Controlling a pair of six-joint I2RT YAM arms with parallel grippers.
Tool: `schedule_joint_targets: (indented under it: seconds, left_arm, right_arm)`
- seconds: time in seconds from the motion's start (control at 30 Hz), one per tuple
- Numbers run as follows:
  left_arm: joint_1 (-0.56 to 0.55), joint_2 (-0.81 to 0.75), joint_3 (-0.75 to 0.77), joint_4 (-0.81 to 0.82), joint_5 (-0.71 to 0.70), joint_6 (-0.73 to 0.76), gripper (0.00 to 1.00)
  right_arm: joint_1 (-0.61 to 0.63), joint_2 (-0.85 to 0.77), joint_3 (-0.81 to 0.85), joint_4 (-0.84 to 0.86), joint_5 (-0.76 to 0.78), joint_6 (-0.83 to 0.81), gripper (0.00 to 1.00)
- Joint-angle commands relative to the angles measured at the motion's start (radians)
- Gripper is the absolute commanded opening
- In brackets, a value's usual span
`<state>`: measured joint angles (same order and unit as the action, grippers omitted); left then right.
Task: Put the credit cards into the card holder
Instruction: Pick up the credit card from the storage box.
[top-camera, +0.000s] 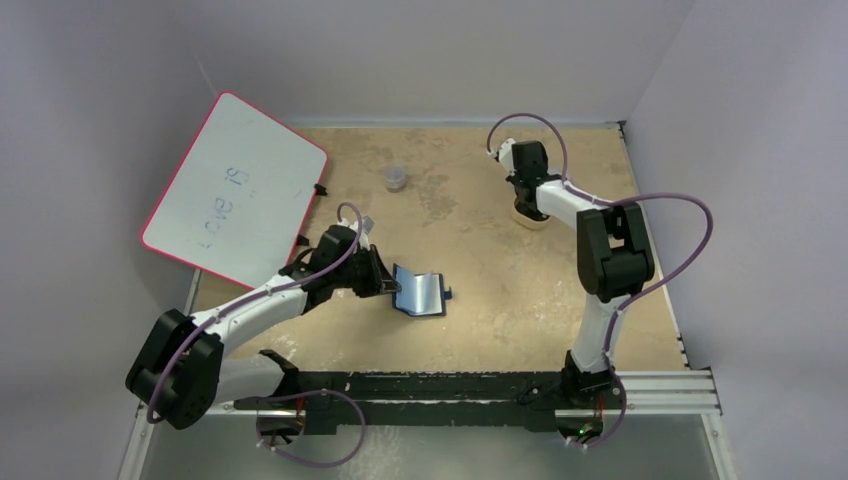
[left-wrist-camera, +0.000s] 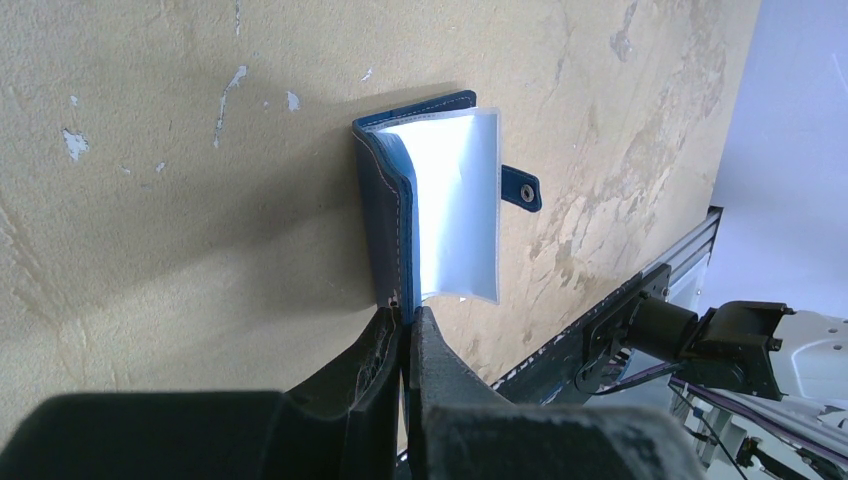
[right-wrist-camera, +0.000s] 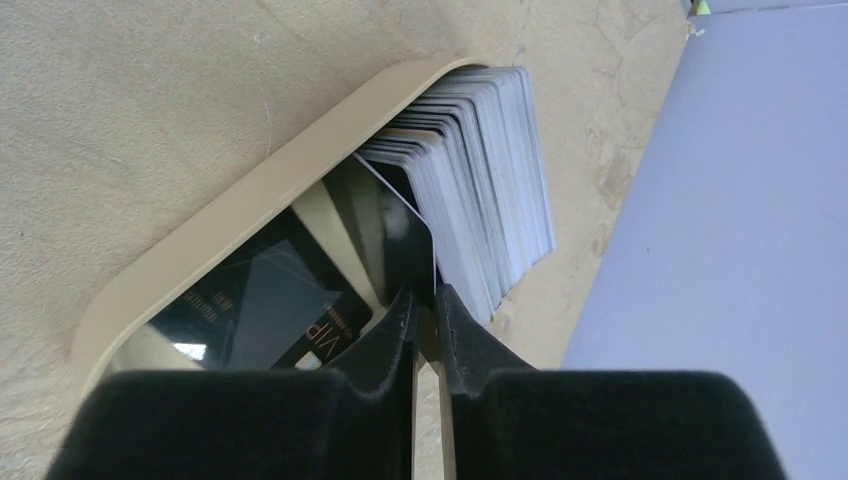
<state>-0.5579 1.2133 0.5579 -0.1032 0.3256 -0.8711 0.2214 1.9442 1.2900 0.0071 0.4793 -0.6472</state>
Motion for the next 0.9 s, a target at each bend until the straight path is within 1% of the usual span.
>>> schedule_joint_targets:
  seconds: [0.0,0.1,0.13,0.23,0.37,0.47,0.53,0.7,0.8,0.87]
  left_arm:
    - [-0.001,0.0,0.032,0.028,-0.001,0.009,0.0]
    - [-0.002,0.001,0.034,0.028,-0.002,0.008,0.0]
    - [-0.002,0.001,0.033,0.028,-0.001,0.006,0.0]
    - [-0.002,-0.003,0.033,0.035,-0.005,0.001,0.0]
    - [-0.002,-0.006,0.033,0.034,-0.014,-0.004,0.0]
    - [-0.002,-0.023,0.028,0.036,-0.039,-0.01,0.0]
    - [-0.002,-0.03,0.023,0.049,-0.05,-0.019,0.0]
    - [-0.002,-0.029,0.005,0.108,-0.035,-0.062,0.0]
    - [-0.002,-0.031,-0.01,0.141,-0.04,-0.081,0.0]
    - [-0.002,-0.024,-0.015,0.157,-0.043,-0.088,0.0]
  right_arm:
    - [-0.007,-0.062,0.068,-0.038,0.028,0.028,0.07]
    - [-0.005,-0.077,0.091,-0.104,-0.018,0.061,0.01]
    - [-0.004,-0.079,0.102,-0.136,-0.04,0.072,0.0]
    - [0.003,-0.086,0.134,-0.227,-0.103,0.113,0.0]
    - [0.026,-0.12,0.161,-0.305,-0.136,0.164,0.0]
    - [0.035,-0.154,0.2,-0.375,-0.175,0.243,0.0]
    - [0.037,-0.18,0.216,-0.409,-0.231,0.316,0.0]
    - [0.079,-0.278,0.174,-0.401,-0.272,0.475,0.0]
    - [0.136,-0.336,0.151,-0.385,-0.289,0.582,0.0]
    - [0.178,-0.356,0.142,-0.38,-0.33,0.666,0.0]
